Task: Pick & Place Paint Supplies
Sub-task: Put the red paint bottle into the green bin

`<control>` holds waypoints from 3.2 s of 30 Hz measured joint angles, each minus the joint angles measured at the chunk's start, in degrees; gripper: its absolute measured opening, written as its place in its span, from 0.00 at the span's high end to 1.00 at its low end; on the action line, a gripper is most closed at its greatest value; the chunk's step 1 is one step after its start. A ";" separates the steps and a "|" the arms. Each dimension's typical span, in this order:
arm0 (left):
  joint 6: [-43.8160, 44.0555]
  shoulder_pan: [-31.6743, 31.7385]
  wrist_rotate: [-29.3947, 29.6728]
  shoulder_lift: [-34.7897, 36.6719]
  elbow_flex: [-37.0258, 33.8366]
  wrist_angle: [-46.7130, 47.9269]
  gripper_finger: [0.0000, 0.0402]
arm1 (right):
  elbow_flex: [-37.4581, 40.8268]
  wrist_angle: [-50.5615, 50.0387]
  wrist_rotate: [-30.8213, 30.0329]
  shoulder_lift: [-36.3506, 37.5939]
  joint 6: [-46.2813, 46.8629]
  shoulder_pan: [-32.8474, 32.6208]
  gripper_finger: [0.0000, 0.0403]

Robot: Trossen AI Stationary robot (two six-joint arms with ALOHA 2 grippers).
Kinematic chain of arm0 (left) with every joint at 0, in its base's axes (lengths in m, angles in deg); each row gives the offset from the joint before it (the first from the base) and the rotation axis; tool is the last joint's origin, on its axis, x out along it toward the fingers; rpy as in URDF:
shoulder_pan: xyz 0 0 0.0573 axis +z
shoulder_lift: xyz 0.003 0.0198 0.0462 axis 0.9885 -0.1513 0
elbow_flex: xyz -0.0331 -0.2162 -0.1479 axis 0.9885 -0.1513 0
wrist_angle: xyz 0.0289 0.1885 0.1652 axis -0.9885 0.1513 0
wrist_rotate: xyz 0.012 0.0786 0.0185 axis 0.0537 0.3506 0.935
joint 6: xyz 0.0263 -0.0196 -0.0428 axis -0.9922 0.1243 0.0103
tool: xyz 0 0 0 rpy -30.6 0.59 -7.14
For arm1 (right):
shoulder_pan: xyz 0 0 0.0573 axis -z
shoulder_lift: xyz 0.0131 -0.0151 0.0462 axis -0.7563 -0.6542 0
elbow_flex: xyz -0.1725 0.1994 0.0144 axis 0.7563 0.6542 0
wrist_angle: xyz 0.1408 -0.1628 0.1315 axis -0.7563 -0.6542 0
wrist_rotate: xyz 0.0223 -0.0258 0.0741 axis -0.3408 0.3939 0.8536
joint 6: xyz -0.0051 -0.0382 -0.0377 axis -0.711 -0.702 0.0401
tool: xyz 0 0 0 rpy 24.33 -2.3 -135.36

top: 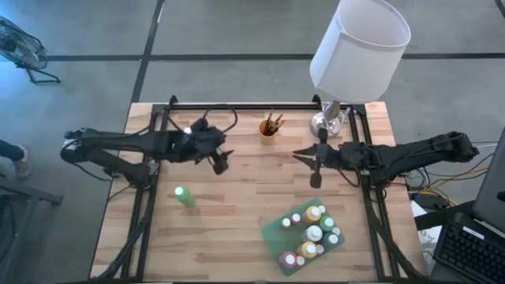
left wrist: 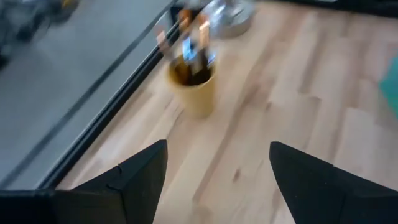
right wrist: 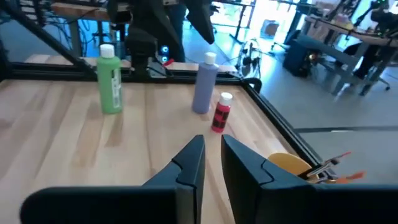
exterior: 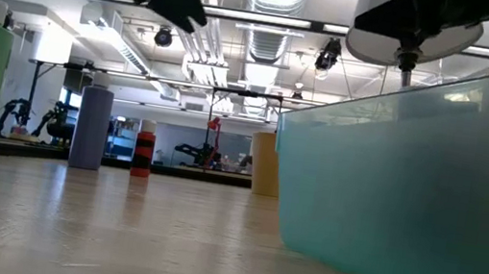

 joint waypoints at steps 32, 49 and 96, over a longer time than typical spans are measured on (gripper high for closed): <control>2.44 25.89 -10.27 -16.63 14.82 30.28 0.29 | -0.55 6.63 0.15 -6.98 1.81 3.38 0.50; -1.65 31.03 -18.64 -30.88 24.31 38.62 0.29 | -0.55 5.11 0.14 -6.44 1.77 3.38 0.47; -0.60 34.33 -23.54 -30.97 15.74 30.20 0.55 | -0.55 5.22 0.04 -6.44 1.02 3.38 0.55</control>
